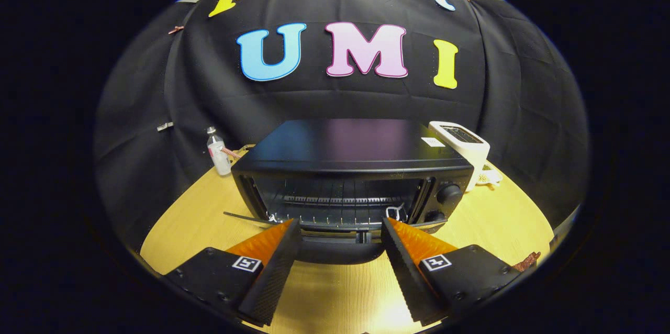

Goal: Open the toaster oven, put the food inside, and close the toaster oven door.

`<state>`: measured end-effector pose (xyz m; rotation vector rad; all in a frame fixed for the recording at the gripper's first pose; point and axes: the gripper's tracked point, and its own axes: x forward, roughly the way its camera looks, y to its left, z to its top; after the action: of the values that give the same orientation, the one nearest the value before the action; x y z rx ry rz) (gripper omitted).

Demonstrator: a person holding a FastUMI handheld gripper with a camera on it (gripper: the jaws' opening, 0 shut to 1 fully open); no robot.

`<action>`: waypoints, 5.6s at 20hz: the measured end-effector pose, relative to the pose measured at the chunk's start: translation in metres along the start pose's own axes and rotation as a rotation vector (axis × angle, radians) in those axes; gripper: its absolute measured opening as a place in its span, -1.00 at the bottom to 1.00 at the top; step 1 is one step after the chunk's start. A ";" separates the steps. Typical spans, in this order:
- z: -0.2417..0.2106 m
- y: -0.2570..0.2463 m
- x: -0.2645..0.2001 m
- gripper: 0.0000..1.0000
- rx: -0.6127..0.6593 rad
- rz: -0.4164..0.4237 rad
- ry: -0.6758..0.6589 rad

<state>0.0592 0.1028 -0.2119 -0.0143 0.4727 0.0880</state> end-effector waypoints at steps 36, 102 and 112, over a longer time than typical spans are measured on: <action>0.034 -0.153 -0.119 0.95 -0.035 -0.049 -0.017; -0.020 -0.122 -0.135 -0.75 0.655 0.193 0.240; -0.023 -0.018 -0.062 -0.75 0.840 0.241 0.137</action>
<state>-0.0049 0.0791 -0.2038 0.8658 0.6183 0.1197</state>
